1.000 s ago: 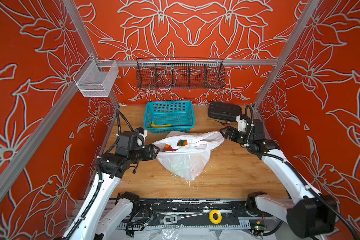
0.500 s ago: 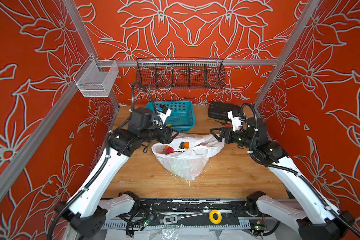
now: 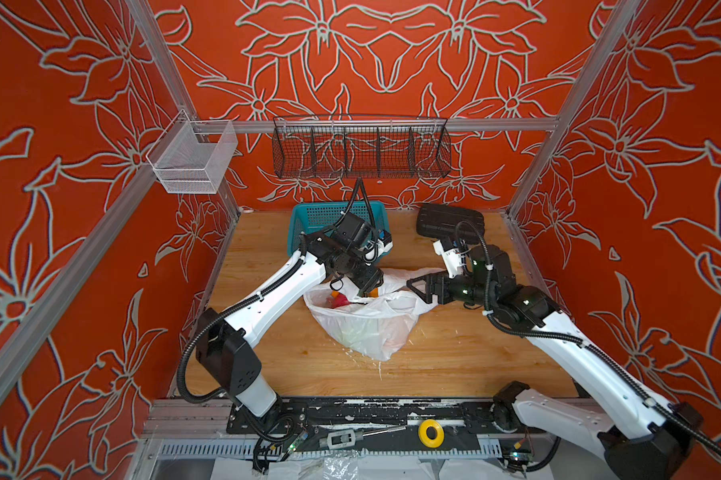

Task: Untie the knot of the plastic bag and take out the fruit

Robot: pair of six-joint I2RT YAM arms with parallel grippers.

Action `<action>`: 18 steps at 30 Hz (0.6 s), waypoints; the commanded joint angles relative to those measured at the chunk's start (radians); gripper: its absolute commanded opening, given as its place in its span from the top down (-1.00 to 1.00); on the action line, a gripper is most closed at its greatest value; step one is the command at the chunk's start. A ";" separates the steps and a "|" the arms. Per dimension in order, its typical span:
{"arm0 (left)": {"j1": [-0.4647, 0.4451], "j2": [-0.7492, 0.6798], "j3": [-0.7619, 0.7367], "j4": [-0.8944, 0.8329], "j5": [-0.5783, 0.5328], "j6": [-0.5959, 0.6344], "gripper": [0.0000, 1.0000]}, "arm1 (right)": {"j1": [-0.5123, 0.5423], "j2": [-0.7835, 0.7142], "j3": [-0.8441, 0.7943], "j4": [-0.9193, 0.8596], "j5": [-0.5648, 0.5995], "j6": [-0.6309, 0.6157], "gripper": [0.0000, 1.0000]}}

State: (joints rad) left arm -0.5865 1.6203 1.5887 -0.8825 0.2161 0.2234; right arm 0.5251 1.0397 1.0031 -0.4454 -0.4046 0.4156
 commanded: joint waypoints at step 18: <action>0.007 0.017 0.051 0.035 -0.169 -0.136 1.00 | 0.134 0.295 0.034 0.039 -0.053 -0.162 -0.59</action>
State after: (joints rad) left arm -0.5877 1.6283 1.6005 -0.8585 0.0891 0.1310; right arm 0.6380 1.3178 1.0019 -0.4187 -0.4152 0.2893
